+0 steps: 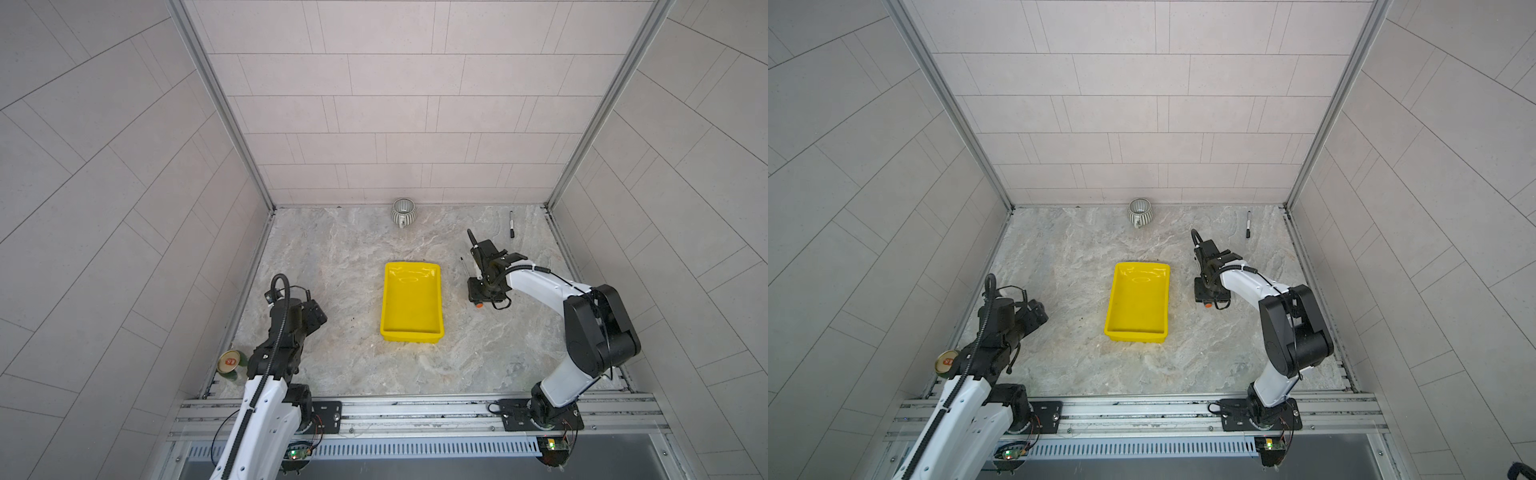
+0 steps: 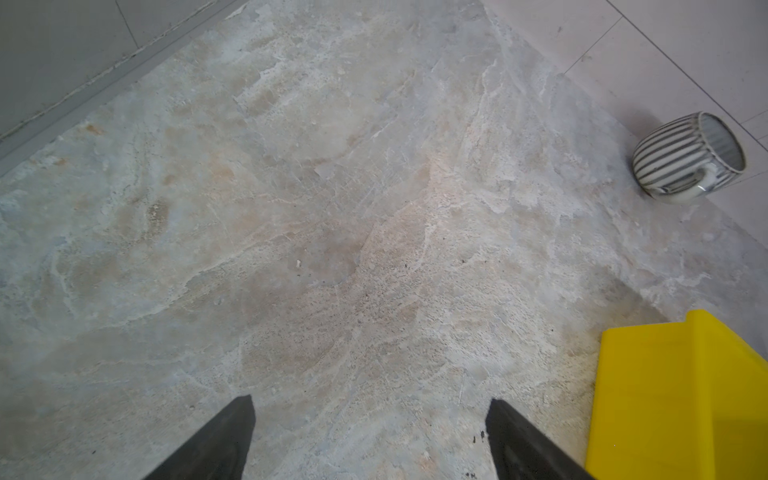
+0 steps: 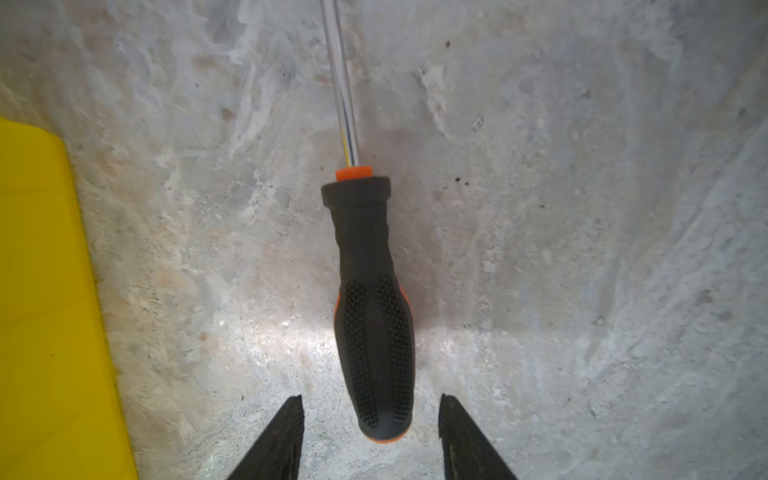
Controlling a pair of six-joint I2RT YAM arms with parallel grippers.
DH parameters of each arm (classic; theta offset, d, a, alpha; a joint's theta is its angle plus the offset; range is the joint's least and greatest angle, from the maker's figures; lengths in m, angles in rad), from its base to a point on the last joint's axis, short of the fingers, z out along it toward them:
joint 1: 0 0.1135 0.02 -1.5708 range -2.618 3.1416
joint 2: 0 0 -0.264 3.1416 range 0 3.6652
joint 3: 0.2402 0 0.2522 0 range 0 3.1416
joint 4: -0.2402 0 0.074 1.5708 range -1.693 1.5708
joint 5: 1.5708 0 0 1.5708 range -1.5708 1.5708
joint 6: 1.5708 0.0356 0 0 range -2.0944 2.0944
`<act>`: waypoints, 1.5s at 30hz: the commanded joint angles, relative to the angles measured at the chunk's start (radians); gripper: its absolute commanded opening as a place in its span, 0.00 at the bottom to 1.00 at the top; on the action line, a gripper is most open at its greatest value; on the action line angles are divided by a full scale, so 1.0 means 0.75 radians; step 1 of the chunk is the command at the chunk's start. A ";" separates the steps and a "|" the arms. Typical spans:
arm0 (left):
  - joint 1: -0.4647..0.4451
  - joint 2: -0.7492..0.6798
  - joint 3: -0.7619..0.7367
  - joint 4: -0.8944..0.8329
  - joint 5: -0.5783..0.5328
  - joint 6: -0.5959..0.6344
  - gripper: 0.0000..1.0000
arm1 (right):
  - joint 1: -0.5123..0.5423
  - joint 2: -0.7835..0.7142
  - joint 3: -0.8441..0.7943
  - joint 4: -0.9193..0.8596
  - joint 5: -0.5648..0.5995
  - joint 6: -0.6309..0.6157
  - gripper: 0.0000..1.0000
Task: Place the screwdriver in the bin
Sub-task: 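Lower the right gripper and close it on the screwdriver handle, then carry the screwdriver with the right gripper over the yellow tray and lower it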
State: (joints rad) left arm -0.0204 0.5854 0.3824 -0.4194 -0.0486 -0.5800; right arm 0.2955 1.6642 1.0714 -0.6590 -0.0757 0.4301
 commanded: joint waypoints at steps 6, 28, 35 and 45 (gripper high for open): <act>-0.209 -0.071 0.005 0.012 -0.050 0.064 0.88 | 0.003 0.134 0.063 -0.025 0.057 -0.031 0.53; -0.550 0.040 0.019 0.105 -0.359 0.098 0.91 | 0.034 0.024 0.011 -0.078 0.163 0.020 0.06; -0.550 0.029 0.006 0.107 -0.404 0.084 0.92 | 0.190 -0.319 -0.014 -0.079 -0.021 0.365 0.00; -0.548 -0.002 0.003 0.077 -0.426 0.074 0.93 | 0.917 -0.399 -0.206 0.632 0.206 1.016 0.01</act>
State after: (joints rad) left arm -0.4305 0.5987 0.3885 -0.3531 -0.3458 -0.5232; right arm 0.9634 1.3270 0.9367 -0.3420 -0.0109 1.0176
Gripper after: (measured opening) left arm 0.925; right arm 0.288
